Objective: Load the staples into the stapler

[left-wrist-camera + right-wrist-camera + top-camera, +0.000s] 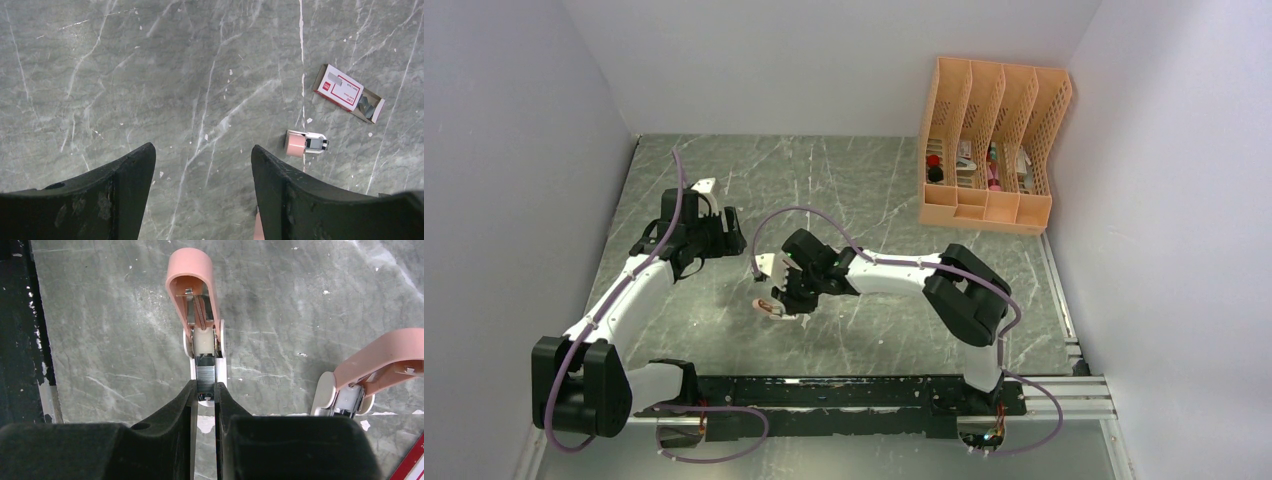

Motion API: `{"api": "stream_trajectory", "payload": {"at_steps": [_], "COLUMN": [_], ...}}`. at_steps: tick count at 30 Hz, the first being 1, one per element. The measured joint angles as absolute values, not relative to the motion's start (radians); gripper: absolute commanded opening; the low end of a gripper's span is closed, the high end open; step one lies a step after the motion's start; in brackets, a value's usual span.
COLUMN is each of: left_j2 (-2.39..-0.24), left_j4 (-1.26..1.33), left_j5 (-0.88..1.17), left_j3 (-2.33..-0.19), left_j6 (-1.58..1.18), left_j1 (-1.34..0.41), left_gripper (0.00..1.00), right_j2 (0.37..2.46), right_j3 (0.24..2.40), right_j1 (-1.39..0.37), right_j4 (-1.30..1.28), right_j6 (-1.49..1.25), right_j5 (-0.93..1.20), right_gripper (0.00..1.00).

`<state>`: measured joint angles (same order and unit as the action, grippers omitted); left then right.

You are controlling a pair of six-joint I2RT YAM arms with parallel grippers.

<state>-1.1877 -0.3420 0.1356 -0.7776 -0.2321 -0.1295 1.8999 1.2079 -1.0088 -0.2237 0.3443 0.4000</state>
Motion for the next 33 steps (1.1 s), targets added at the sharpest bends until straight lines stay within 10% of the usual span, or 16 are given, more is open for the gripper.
{"api": "stream_trajectory", "payload": {"at_steps": [33], "left_j2": [-1.188], "left_j4": [-0.342], "left_j5": [0.136], "left_j3": [-0.778], "left_j6": [-0.232], "left_j1": [-0.130], "left_gripper": [0.74], "right_j2": [1.934], "right_j3": [1.259], "right_j1": [-1.009], "right_j4": [-0.264], "right_j6": [0.340], "right_j5": [0.400], "right_gripper": [0.09]}}
